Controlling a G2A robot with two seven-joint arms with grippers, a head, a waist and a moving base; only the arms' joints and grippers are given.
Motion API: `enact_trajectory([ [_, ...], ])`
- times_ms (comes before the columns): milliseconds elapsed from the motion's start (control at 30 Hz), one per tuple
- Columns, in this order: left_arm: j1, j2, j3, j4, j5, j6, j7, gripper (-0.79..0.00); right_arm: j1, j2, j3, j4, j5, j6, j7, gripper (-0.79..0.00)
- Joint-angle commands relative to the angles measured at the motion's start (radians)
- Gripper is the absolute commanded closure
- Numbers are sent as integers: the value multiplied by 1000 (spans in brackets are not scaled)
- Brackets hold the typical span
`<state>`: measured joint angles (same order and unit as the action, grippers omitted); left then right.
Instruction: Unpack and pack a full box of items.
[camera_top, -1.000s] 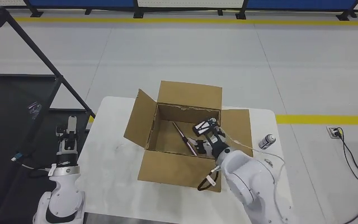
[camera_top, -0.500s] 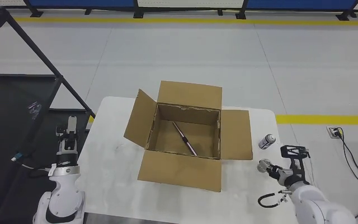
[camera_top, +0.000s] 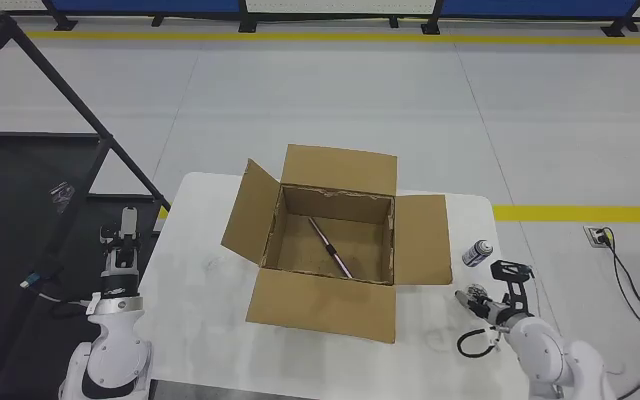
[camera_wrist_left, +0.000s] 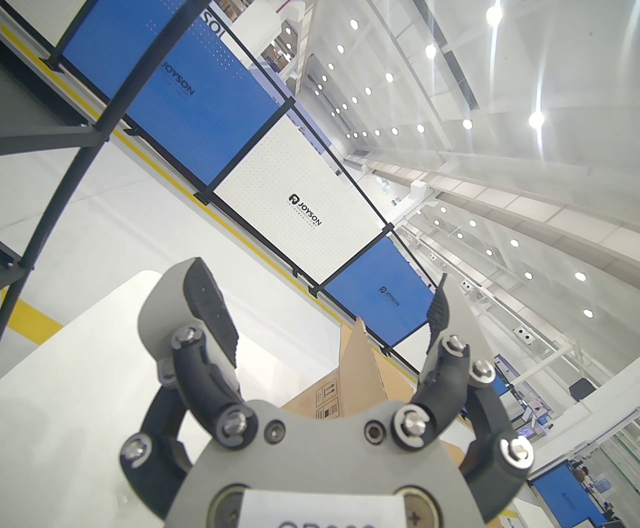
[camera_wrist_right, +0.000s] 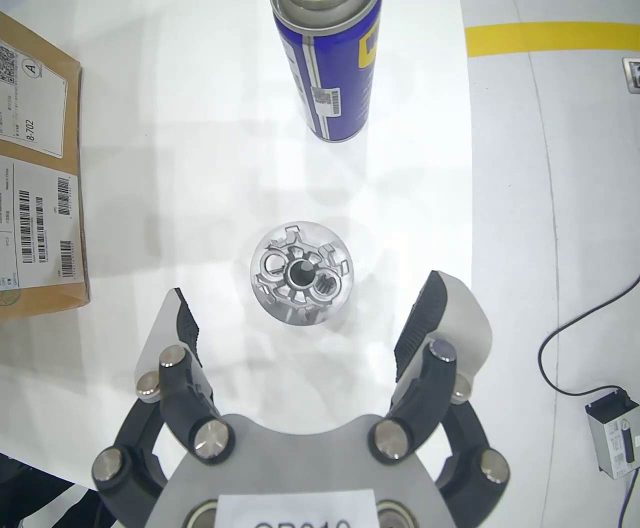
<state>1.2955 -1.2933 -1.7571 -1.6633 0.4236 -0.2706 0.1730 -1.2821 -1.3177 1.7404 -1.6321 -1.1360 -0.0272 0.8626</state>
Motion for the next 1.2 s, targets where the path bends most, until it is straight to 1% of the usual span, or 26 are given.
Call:
enact_trajectory([
  [0,0,0,0,0,0,0,0,-785,21,2,-9,27,1,-3,7,-486],
  [33,0,0,0,0,0,0,0,-785,33,3,-12,41,-1,-7,11,-366],
  [100,0,0,0,0,0,0,0,-785,53,5,-19,65,4,-13,24,-222],
  [167,0,0,0,0,0,0,0,-785,69,9,-22,83,-2,-17,44,0],
  [333,0,0,0,0,0,0,0,-785,86,15,-29,93,-12,-7,59,0],
  [467,0,0,0,0,0,0,0,-785,63,18,-19,37,-10,17,39,0],
  [567,0,0,0,0,0,0,0,-785,20,21,-1,-54,-4,27,10,0],
  [667,0,0,0,0,0,0,0,-785,-27,21,4,-186,-8,58,-16,0],
  [800,0,0,0,0,0,0,0,-785,-81,19,-9,-373,-27,101,-46,0],
  [900,0,0,0,0,0,0,0,-785,-100,18,-31,-483,-44,132,-72,0],
  [967,0,0,0,0,0,0,0,-785,-91,17,-52,-528,-48,143,-93,0],
  [1033,0,0,0,0,0,0,0,-785,-60,15,-86,-546,-21,140,-105,0],
  [1133,0,0,0,0,0,0,0,-785,31,13,-177,-519,-11,106,-83,0],
  [1167,0,0,0,0,0,0,0,-785,69,12,-213,-495,-38,108,-70,0],
])
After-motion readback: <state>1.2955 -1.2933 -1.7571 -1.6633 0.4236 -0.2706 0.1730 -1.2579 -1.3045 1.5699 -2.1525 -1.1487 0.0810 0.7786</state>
